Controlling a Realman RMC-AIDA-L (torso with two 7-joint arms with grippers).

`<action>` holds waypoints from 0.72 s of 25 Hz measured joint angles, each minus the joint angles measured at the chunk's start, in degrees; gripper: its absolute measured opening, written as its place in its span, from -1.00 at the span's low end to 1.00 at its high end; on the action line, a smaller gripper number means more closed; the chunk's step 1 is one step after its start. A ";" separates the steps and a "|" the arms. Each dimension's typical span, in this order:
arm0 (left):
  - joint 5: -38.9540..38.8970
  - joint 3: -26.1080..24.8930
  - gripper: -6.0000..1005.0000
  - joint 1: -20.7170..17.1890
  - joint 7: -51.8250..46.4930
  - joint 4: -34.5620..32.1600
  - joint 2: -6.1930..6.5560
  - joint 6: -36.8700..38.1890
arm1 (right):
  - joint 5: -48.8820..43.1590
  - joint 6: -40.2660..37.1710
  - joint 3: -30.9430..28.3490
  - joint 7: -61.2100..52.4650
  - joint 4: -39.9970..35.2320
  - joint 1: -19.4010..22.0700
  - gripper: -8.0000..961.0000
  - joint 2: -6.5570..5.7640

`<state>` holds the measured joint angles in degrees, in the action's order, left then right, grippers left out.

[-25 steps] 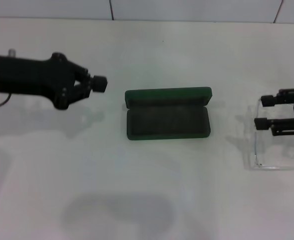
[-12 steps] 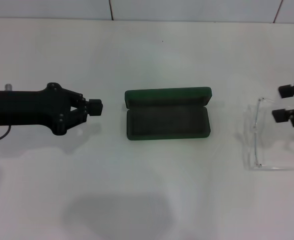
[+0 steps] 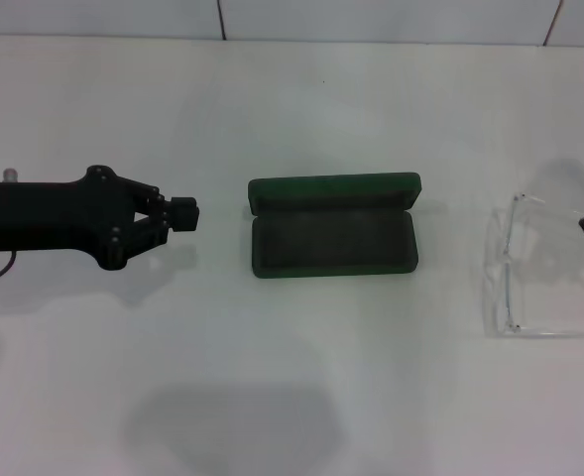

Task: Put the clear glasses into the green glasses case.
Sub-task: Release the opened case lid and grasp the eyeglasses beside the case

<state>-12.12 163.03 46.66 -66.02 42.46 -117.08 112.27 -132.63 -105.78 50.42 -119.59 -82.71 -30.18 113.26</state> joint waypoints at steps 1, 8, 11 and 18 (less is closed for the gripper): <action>0.00 0.00 -0.86 0.00 0.00 0.00 0.00 0.00 | -0.32 -0.32 -0.09 -0.96 -0.62 -0.32 0.38 -0.01; 0.19 0.00 -0.86 0.03 -0.04 -0.01 -0.06 -0.24 | -8.59 -6.70 0.82 -11.56 -4.98 -4.94 0.38 -0.41; -0.13 0.00 -0.86 0.06 -0.06 -0.03 -0.24 -0.23 | -9.83 -8.59 1.20 -13.93 -5.78 -6.31 0.38 -0.08; -0.28 0.00 -0.86 0.05 0.46 -0.32 -0.76 -0.29 | -12.38 -10.13 5.33 -20.07 -5.11 -9.62 0.17 0.27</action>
<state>-12.40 163.03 46.70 -65.56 42.14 -117.84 111.99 -145.00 -115.91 55.75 -139.66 -87.82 -39.80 113.54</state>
